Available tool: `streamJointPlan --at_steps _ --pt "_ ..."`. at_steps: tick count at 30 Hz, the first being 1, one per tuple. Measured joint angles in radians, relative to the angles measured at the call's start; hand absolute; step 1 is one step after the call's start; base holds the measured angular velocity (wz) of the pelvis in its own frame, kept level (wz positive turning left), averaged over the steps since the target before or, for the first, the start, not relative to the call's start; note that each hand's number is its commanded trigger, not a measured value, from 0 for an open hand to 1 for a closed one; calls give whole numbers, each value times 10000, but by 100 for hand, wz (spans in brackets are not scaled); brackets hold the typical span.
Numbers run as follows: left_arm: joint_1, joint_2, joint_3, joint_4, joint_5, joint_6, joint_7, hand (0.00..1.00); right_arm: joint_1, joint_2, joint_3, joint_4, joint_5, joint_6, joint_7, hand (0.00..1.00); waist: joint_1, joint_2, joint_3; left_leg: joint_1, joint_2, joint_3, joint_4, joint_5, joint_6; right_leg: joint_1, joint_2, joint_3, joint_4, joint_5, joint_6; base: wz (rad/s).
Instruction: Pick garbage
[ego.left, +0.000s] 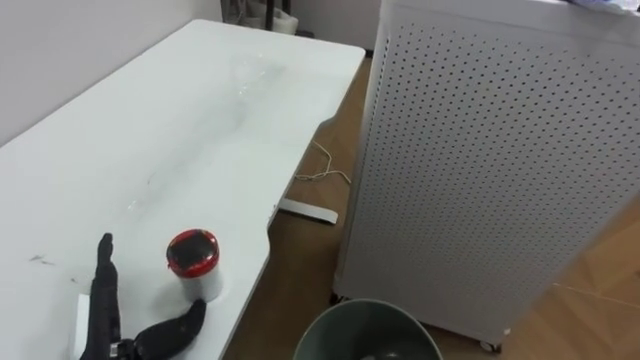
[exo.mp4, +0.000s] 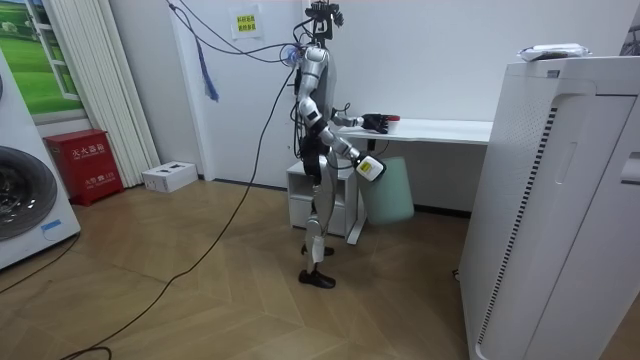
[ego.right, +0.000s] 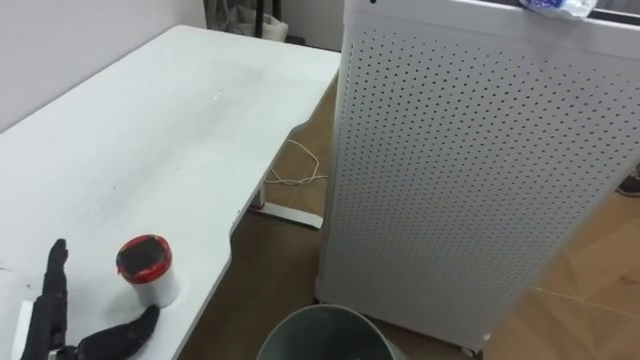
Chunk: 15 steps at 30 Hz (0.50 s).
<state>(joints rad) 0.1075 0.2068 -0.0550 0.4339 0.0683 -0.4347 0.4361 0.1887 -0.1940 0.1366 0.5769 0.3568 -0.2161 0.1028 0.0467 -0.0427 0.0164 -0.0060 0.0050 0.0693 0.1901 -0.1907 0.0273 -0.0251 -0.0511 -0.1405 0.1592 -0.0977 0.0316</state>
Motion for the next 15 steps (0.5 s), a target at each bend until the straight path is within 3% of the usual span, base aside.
streamJointPlan --at_steps 5,15 --pt "0 -7 -138 6 8 96 -351 0 -15 1 1 -1 0 0 49 100 -170 160 -5 6 4 4 -8 1 0 -8 2 0 1 -1 0 0" --pt "-12 47 -90 0 17 95 -644 0 -19 -13 -2 34 0 -1 52 100 -206 145 3 23 11 15 -9 1 1 -56 -7 -26 103 -2 2 0"
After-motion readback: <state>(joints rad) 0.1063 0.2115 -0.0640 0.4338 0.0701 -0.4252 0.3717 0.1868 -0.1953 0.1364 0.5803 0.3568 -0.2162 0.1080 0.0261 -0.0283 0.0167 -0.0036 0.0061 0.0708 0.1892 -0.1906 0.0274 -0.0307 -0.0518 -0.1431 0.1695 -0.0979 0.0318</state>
